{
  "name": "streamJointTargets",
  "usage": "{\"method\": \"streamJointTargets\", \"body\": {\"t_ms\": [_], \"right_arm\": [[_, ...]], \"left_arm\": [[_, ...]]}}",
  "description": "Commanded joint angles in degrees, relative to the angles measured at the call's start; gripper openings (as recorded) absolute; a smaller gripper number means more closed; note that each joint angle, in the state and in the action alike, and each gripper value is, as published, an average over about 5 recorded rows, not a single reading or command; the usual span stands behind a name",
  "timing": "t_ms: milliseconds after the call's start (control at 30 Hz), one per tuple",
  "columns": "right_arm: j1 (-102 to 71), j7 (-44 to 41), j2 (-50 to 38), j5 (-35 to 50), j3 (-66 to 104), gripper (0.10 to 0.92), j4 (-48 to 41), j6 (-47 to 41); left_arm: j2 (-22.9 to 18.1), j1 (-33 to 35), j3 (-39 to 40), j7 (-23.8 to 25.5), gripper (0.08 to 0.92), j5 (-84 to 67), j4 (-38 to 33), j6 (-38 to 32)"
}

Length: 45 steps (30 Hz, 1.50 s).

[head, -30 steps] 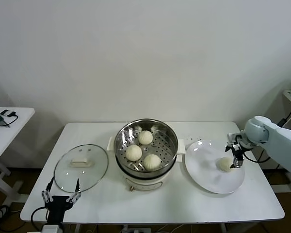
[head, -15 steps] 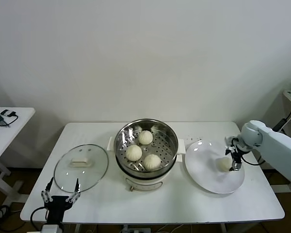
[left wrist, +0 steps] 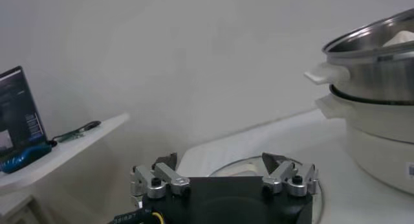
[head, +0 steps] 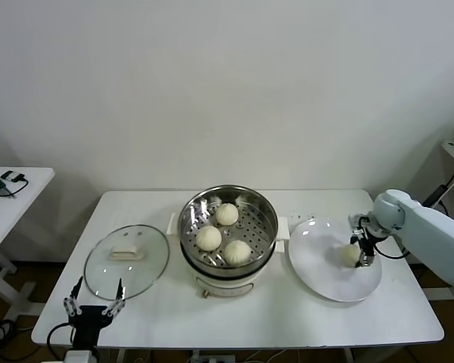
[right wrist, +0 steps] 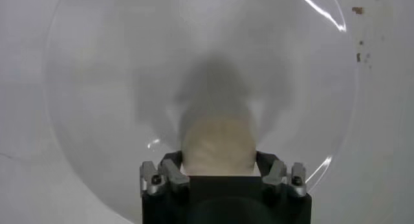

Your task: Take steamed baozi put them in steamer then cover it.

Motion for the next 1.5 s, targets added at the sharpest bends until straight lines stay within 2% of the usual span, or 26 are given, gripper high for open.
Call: {"method": "streamJointTargets", "body": {"t_ms": [33,200,467,667,933,1233,1500], "right_arm": [[0.1,-0.1,0.0,0.8,0.1,0.708,-0.2,0.2],[3.2,0.0,-1.7,4.7,-3.1,0.684,2.6,-0.6],[24.7,1.0,-2.5,20.6,-19.3,0.67,9.4,-4.0],[40.8,2.4,3.0,33.3,-32.2,0.67,12.3,-6.8],[51.8,6.3,13.1,46.8,-42.2,0.67,16.9,-10.6],[52.9,9.7,23.6,53.8,-46.4,0.67,18.1,-13.6],[48.3,12.7,28.7,54.2,-48.1,0.668,16.6,-15.6]], "left_arm": [[-0.1,0.1,0.0,0.0,0.823,0.0,-0.2,0.0],[-0.1,0.4,0.0,0.0,0.823,-0.1,-0.8,0.0],[-0.2,0.3,0.7,0.0,0.823,-0.1,-1.6,0.2],[0.1,1.0,1.5,0.0,0.823,-0.9,-2.6,0.5],[0.4,2.0,1.9,0.1,0.823,-1.3,-3.8,0.9],[0.5,2.4,2.7,0.3,0.823,-1.5,-4.6,0.8],[0.9,1.8,2.6,0.3,0.823,-2.1,-4.3,0.9]]}}
